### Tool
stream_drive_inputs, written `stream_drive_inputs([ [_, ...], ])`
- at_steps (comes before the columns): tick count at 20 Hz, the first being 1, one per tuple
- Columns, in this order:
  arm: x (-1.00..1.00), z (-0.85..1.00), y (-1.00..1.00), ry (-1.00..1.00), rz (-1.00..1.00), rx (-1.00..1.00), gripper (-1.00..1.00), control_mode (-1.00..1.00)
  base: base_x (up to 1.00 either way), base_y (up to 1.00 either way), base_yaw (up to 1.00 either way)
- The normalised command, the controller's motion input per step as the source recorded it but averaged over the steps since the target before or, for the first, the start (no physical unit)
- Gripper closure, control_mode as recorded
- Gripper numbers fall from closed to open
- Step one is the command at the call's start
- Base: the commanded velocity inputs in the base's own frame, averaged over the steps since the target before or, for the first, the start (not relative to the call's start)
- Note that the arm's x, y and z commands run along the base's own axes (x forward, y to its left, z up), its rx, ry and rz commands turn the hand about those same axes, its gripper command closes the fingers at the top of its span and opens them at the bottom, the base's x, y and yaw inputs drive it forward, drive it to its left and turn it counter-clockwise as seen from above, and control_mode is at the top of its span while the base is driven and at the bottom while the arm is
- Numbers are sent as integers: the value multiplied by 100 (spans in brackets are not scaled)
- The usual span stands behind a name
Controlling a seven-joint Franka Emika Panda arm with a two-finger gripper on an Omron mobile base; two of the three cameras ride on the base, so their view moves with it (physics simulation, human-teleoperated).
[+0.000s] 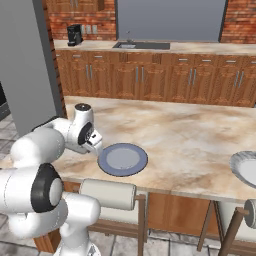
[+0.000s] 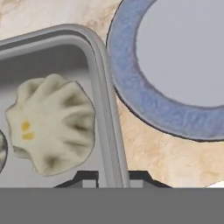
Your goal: Place two dumplings into each of the tupperware containers and then place the containers in the fridge.
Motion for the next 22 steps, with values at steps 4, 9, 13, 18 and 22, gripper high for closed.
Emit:
stream_drive_inputs([
  [4, -39, 77, -1, 0, -16, 0, 100, -100, 0, 0, 0],
  [9, -58, 82, 0, 0, -18, 0, 100, -100, 0, 0, 0],
  [13, -76, 81, 0, 0, -19, 0, 100, -100, 0, 0, 0],
  [18, -80, 76, -9, 0, -21, 0, 100, -100, 0, 0, 0],
  [22, -73, 57, -19, 0, -23, 0, 100, -100, 0, 0, 0],
])
